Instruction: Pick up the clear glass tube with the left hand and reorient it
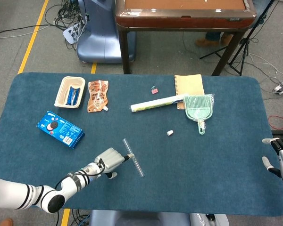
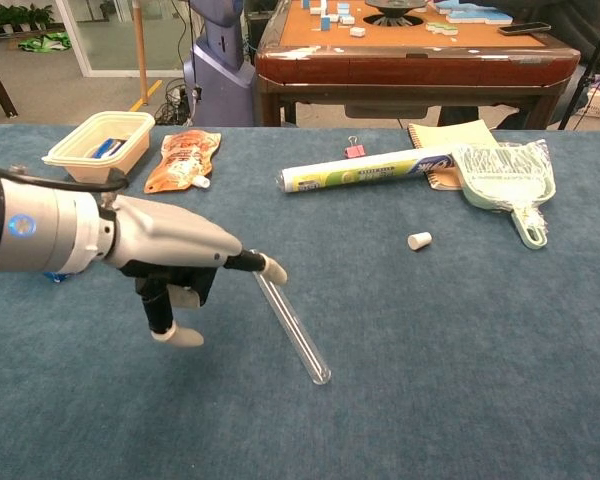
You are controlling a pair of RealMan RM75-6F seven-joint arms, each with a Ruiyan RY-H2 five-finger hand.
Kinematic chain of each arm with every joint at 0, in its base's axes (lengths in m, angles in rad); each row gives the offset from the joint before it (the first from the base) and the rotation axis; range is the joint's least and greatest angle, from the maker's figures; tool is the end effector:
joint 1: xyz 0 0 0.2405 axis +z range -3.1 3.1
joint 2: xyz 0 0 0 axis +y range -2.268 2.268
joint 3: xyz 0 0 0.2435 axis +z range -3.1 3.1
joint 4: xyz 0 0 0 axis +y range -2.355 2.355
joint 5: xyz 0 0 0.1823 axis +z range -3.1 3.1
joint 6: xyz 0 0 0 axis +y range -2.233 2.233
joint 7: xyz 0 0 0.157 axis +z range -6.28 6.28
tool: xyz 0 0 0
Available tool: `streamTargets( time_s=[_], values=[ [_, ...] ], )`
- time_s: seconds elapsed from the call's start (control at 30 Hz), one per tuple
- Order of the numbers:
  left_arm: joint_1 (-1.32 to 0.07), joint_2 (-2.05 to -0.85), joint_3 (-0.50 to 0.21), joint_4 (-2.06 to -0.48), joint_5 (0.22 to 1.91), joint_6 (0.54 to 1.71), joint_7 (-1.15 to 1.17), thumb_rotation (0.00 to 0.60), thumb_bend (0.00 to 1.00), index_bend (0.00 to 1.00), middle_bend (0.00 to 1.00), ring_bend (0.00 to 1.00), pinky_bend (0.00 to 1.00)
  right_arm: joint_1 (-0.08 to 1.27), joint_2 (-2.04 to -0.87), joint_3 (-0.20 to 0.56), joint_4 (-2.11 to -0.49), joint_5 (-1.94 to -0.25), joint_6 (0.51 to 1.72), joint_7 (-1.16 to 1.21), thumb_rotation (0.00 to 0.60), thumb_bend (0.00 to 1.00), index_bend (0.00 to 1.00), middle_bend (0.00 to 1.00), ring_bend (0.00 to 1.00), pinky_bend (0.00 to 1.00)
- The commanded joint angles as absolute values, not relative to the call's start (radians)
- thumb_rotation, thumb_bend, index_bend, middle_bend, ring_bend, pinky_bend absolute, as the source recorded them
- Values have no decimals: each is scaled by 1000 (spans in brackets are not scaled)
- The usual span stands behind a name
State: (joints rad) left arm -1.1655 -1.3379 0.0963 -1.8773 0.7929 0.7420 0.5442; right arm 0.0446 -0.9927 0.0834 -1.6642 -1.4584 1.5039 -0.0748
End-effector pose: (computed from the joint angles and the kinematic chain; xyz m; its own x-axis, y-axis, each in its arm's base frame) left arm -0.0725 0.2851 -0.0117 0.7369 0.4627 0.4927 0.6467 -0.6947 -0.3148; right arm -0.2939 -0.1845 0.2226 0.5233 0.0320 0.8516 -0.8512 0.0671 0.5205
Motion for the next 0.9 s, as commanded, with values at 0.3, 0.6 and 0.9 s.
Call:
streamTargets(
  time_s=[0.3,0.6,0.9],
  values=[
    [-1133,-1430,102,-1863,868,749,529,571,293,65,955,1000,871,34,-993,79,-1655,-1461,1515,-60,600,299,358,374,329,368],
    [-1155,-1492,110,-1814,831,753,584,570,293,69,953,1000,871,29,-992,79,-1650,-1461,1518,-52,600,299,358,374,329,368],
    [-1182,-1541,107,-1780,777,748,615,569,293,105,952,1000,871,32,-994,80,-1645,-1460,1512,-48,600,299,358,374,332,367]
  ],
)
